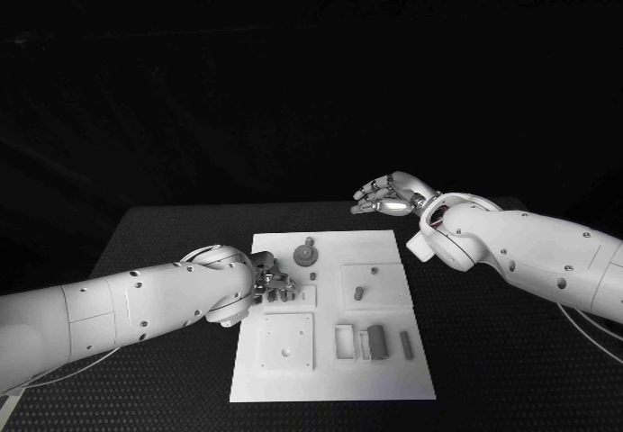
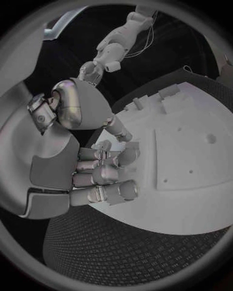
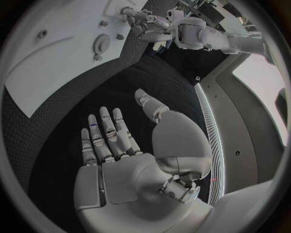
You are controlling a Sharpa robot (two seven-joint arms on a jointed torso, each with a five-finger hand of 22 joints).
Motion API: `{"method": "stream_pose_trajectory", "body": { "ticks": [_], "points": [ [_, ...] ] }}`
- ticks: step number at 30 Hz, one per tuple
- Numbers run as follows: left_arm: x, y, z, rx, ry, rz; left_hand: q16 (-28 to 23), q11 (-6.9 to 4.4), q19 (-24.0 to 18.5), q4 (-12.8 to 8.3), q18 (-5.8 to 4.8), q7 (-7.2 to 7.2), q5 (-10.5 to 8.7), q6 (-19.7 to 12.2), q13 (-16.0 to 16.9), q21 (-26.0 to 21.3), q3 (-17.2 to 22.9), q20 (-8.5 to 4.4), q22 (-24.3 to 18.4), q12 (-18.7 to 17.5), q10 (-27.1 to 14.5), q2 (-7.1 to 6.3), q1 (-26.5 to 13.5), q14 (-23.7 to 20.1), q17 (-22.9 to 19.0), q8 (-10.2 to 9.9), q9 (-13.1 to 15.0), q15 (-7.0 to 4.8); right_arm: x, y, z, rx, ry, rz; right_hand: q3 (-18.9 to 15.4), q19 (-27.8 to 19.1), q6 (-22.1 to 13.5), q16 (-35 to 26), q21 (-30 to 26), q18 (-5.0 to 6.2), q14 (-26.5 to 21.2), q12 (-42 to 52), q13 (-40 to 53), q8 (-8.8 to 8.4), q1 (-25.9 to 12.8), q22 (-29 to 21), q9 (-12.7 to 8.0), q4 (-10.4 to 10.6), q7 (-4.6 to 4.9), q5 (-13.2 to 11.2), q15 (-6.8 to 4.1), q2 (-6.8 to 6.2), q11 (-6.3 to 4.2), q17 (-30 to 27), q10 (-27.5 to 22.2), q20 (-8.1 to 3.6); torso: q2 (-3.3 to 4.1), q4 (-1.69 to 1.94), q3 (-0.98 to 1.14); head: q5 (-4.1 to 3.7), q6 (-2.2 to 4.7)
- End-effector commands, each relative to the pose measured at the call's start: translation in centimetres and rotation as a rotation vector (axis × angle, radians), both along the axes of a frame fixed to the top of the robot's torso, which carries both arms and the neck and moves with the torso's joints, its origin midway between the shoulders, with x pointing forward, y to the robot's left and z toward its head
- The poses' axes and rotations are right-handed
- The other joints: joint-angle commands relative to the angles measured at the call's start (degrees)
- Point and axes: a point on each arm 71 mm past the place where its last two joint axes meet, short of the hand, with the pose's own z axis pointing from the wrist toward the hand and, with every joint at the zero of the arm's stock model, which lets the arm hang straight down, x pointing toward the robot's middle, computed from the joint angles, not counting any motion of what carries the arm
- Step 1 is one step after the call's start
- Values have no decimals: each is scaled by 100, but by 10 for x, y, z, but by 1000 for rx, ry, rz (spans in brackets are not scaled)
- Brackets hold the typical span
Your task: Assemble the parts on the task board
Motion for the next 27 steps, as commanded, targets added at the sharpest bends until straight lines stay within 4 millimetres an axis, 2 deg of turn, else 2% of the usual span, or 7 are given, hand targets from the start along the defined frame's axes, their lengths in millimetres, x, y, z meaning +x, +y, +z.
{"method": "stream_pose_trajectory", "body": {
  "ticks": [1,8,12,17,19,24,27],
  "points": [
    [0,-3,1,-19,0,-4,-36,6,-45,40,63,8,-17,-74,-8,-33,-2,-3,64,-17,-37,-46,24,-19,-9,-39,-11,18,-1,2,0,-7,0,16,-19,-54,-12,-38,-32,-85,-42,-36,2,38,-15,15,-7,4,293,13,5,-23,2,-6,10,0,0,3,1,1,-3],
    [0,-2,1,-25,0,0,-28,19,-39,-43,61,20,-17,-81,-11,-38,-5,-3,74,-2,-44,34,144,-19,-12,-69,-16,30,-1,2,0,-6,1,17,-20,-56,-12,-38,-35,-85,-42,-37,2,39,-17,0,-8,8,294,13,5,-22,2,-6,10,1,-1,0,-2,4,-5],
    [-1,-3,1,-31,2,2,-22,24,-35,-288,54,28,-14,-83,-17,-42,-11,-1,85,14,-52,241,381,-20,-18,-96,-15,37,0,2,0,-6,2,17,-22,-56,-11,-38,-35,-85,-43,-37,2,40,-25,4,-10,15,296,13,5,-19,2,-6,11,2,1,0,-2,4,-8],
    [-1,-3,1,-37,-2,2,-23,40,-22,-516,52,46,5,-116,-30,-53,43,-2,86,24,-61,319,718,-20,-29,-139,-17,51,-1,2,-1,-6,4,19,-27,-56,-11,-37,-35,-85,-45,-38,2,42,-42,2,-14,32,298,12,5,-19,2,-6,12,4,0,3,-3,3,-8],
    [-1,-3,1,-42,-1,5,-22,43,-17,-558,51,49,7,-120,-33,-56,61,-3,85,27,-62,354,810,-20,-31,-146,-16,54,-1,2,-1,-6,4,19,-28,-56,-11,-37,-34,-85,-44,-38,2,42,-43,6,-14,34,298,12,5,-18,2,-6,12,4,0,3,-3,3,-11],
    [-1,-3,1,-50,-4,6,-18,48,-8,-658,46,54,7,-116,-41,-65,133,-3,86,37,-61,572,1099,-16,-36,-157,-7,59,-1,2,-1,-6,5,20,-28,-56,-12,-37,-34,-85,-45,-39,2,42,-47,7,-16,39,299,12,5,-18,2,-6,12,4,-1,1,-1,5,-11],
    [0,-3,2,-52,-7,7,-13,49,-4,-672,41,54,-3,-109,-43,-65,120,0,89,45,-58,627,1174,-13,-37,-156,2,61,-1,2,-1,-6,5,20,-28,-56,-12,-36,-34,-85,-45,-39,2,42,-49,5,-16,41,299,12,5,-18,2,-6,12,4,0,0,-1,8,-10]
  ]
}}
